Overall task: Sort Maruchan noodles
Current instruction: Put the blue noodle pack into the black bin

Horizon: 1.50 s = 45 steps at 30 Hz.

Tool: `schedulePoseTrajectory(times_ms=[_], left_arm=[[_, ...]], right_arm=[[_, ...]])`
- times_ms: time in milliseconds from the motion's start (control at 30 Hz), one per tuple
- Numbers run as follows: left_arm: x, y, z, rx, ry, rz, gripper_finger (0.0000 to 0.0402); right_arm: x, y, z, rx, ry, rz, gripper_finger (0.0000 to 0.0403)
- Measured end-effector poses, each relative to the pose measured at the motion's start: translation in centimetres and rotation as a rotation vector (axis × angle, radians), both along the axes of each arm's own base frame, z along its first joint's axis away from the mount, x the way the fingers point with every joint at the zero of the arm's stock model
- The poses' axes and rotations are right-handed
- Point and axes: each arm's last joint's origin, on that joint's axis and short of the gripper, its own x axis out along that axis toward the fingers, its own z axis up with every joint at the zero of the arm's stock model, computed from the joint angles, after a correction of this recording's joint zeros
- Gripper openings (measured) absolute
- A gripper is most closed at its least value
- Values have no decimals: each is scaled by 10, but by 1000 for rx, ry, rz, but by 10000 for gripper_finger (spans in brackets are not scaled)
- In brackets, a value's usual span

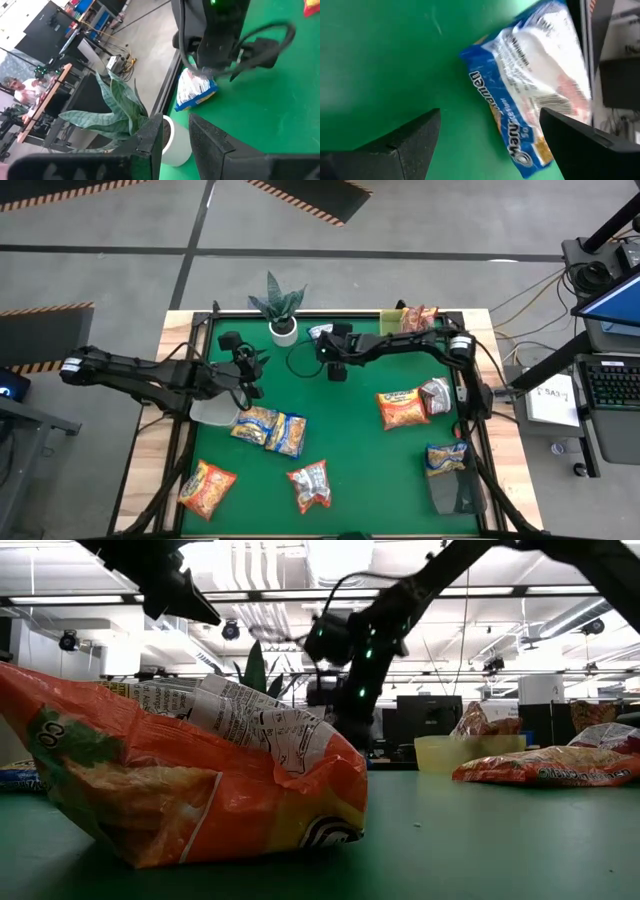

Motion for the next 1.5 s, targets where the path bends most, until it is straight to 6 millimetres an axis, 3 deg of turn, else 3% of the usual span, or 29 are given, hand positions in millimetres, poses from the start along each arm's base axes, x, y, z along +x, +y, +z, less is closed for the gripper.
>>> schedulePoseTrajectory(times_ms=[300, 433, 633, 900, 1033, 1200, 1500], left_arm=[[1, 0, -2, 2, 9, -1, 75], [1, 0, -2, 3, 10, -2, 75], [1, 0, -2, 5, 12, -3, 75], [1, 0, -2, 5, 11, -3, 75], [1, 0, -2, 5, 11, -4, 75], [1, 0, -2, 6, 10, -4, 75], [2, 0, -2, 7, 9, -5, 75]], right_arm=[[8, -27, -8, -43, -111, -95, 318], [5, -36, -8, -40, -118, -118, 293], [4, -47, -18, 4, -136, -116, 214], [4, -48, -19, 6, -134, -106, 74], [1, -46, -8, 8, -132, -103, 17], [-6, -39, 12, 94, -164, -124, 9], [-39, -17, 70, 438, -232, -219, 8]])
